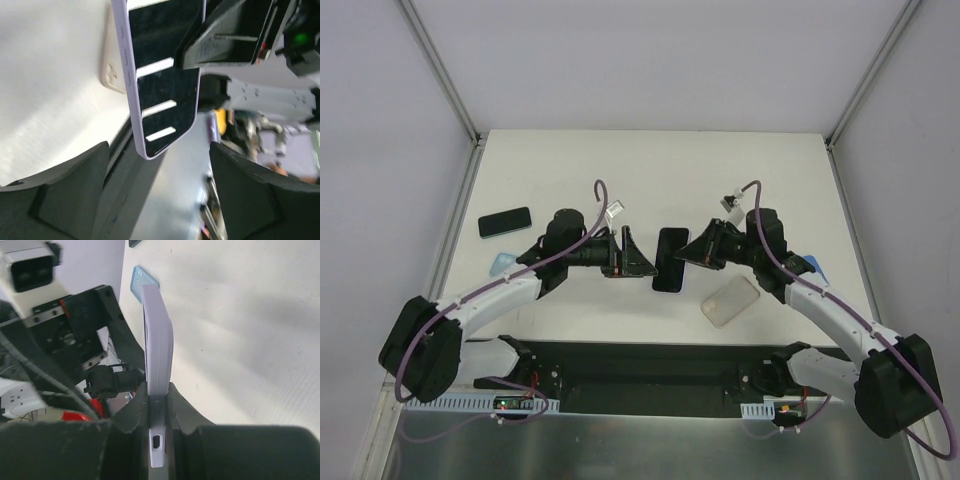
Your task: Put the phone into the phone case
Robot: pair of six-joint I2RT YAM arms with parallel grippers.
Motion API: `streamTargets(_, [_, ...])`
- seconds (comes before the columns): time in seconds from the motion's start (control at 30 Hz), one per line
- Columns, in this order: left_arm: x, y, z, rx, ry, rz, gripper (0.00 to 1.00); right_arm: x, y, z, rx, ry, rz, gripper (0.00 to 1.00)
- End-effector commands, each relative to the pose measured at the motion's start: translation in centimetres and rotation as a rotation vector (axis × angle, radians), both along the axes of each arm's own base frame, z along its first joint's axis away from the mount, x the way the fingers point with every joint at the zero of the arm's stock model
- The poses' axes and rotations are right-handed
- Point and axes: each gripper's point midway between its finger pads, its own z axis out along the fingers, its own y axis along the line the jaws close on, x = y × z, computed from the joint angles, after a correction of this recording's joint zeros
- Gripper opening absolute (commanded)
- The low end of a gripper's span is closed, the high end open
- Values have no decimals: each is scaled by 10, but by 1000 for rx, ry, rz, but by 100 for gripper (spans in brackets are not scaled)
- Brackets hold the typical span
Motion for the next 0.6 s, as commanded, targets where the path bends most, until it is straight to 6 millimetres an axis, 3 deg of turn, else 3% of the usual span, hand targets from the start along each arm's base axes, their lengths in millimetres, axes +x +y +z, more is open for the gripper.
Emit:
streamTargets(0.0, [24,37,-18,277,-94,196,99,31,8,22,-22,-102,-12,1])
streamTargets(0.07, [23,50,-20,337,-85,240,99,41,13,23,-29,-97,2,2])
streamTargets(0.1, [24,55,-21,355,-81,262,99,49,17,9,-51,-60,7,2])
streamTargets(0.17, [27,71,-26,416,-93,318,99,62,24,9,-54,-56,17,3])
streamTargets(0.2, [27,77,-29,443,-92,339,99,68,28,-6,-72,-15,21,4])
streamTargets(0.33, [36,113,-38,525,-72,478,99,94,45,-18,-77,24,52,5])
streamTargets(0.37, [34,119,-43,538,-40,492,99,101,46,-34,-92,65,46,5])
streamTargets(0.43, [39,132,-44,536,13,540,99,113,50,-39,-92,79,42,5])
streamTargets(0.47, [39,136,-44,538,32,548,99,118,51,-55,-106,115,42,6])
streamTargets(0.53, [38,142,-49,563,58,551,99,126,55,-61,-109,130,46,6])
streamTargets(0.57, [40,146,-50,573,64,563,99,129,55,-76,-127,159,51,6])
